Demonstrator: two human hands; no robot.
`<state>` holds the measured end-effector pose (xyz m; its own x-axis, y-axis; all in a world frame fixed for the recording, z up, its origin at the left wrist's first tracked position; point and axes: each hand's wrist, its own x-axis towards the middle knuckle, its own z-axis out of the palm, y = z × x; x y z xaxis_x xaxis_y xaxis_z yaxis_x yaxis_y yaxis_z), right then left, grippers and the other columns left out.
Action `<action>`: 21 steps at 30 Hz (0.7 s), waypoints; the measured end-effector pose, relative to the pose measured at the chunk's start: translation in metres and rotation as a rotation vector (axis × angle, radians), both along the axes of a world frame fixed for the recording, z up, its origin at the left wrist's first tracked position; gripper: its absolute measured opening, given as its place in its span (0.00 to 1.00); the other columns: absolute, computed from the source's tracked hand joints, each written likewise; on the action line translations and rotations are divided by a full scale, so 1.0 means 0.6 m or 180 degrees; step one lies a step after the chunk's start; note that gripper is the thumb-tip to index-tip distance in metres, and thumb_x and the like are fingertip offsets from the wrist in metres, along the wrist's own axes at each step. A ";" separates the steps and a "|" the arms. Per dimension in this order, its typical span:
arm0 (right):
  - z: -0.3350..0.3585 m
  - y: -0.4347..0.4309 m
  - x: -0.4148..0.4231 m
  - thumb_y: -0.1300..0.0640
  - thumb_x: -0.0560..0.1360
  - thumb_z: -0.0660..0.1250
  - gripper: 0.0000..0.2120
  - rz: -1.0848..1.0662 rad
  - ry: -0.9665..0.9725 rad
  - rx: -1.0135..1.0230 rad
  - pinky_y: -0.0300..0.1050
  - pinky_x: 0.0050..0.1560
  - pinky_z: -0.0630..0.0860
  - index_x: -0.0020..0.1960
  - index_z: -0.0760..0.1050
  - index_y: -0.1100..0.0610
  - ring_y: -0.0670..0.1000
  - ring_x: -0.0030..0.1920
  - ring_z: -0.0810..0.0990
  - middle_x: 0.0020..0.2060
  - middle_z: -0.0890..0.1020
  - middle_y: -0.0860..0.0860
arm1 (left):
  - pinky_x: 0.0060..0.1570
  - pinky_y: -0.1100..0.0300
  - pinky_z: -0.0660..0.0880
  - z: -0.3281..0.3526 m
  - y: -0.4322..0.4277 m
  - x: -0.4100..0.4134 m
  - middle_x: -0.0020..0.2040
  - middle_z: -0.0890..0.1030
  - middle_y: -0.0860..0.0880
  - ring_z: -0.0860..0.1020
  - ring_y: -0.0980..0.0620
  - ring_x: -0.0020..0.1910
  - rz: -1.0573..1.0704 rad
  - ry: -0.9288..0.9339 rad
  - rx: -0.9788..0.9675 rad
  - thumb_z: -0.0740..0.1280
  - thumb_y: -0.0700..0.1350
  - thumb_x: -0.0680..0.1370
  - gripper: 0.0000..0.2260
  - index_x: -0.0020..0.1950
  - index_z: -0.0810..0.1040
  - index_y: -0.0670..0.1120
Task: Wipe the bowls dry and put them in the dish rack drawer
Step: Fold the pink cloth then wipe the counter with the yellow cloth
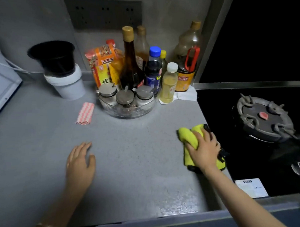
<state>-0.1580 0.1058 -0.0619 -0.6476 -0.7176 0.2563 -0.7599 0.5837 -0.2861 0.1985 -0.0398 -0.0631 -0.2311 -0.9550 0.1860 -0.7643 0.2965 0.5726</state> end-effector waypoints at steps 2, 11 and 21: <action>0.005 -0.028 -0.001 0.40 0.72 0.66 0.24 -0.0528 -0.0353 0.0143 0.61 0.65 0.60 0.65 0.74 0.48 0.63 0.69 0.62 0.71 0.67 0.52 | 0.68 0.42 0.63 -0.002 -0.009 0.031 0.63 0.77 0.37 0.72 0.35 0.64 0.0151 0.0009 0.0008 0.60 0.42 0.73 0.19 0.62 0.77 0.37; 0.010 -0.219 0.329 0.38 0.71 0.65 0.23 0.1033 -0.0382 0.0199 0.63 0.60 0.65 0.61 0.77 0.49 0.65 0.66 0.68 0.66 0.74 0.54 | 0.64 0.39 0.67 -0.020 -0.027 0.148 0.59 0.78 0.34 0.75 0.32 0.59 0.0442 -0.0021 -0.0103 0.57 0.45 0.75 0.21 0.60 0.77 0.32; -0.003 -0.133 0.482 0.37 0.65 0.64 0.25 0.2912 0.0310 0.0323 0.57 0.56 0.73 0.60 0.75 0.44 0.59 0.63 0.72 0.65 0.74 0.49 | 0.66 0.47 0.65 -0.003 -0.018 0.155 0.59 0.78 0.35 0.74 0.35 0.60 0.0634 0.0350 -0.0196 0.50 0.49 0.77 0.25 0.58 0.77 0.33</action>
<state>0.1309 0.0258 -0.0635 0.2035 -0.9609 0.1878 -0.9553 -0.2369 -0.1770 0.2913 -0.0506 -0.0648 -0.0142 -0.9658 0.2589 -0.7452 0.1829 0.6413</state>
